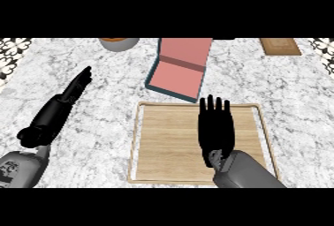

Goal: Pick the bell pepper from the tray and place it in the cardboard box

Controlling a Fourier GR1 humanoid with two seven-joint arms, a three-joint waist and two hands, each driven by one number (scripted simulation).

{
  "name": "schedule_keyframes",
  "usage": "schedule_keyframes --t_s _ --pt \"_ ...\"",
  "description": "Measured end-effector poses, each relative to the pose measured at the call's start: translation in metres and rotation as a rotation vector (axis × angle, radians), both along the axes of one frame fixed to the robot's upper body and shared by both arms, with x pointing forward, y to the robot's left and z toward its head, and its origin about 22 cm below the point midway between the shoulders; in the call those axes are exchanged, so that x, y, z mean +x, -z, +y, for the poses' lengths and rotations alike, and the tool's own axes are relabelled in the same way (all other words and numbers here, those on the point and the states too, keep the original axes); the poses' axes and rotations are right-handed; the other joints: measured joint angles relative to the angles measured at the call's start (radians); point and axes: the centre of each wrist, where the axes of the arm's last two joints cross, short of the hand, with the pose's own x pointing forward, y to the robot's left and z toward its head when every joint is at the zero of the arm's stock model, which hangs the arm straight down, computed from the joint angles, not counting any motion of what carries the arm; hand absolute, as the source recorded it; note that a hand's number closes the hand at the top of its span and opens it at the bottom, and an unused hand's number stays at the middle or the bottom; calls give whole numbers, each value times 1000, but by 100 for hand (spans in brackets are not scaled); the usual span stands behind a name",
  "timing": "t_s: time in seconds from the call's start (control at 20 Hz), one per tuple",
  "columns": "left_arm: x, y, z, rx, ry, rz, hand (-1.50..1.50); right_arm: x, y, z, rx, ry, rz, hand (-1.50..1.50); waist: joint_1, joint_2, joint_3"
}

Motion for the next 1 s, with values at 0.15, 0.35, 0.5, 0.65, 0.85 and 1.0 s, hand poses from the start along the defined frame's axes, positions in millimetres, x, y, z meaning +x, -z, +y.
schedule_keyframes --t_s 0.15,0.35,0.5,0.65,0.85,1.0 --pt "0 -1 1 -1 -1 8 0 0 7 -4 -22 23 0 -150 1 0 0" --pt "1 -2 0 5 0 3 0 9 13 -14 -36 57 15 -150 1 1 0" --pt "2 -2 -1 5 -3 2 0 14 22 -20 -45 70 37 150 2 2 0" --pt "3 0 -3 6 -3 5 0 6 25 -20 -38 29 35 150 2 -2 -2" --pt "2 -1 3 7 -4 5 0 4 28 -16 -54 -37 -21 150 4 -3 -2" --pt "2 4 -4 4 0 3 0 3 31 -17 -65 -74 -74 150 4 -6 -4"
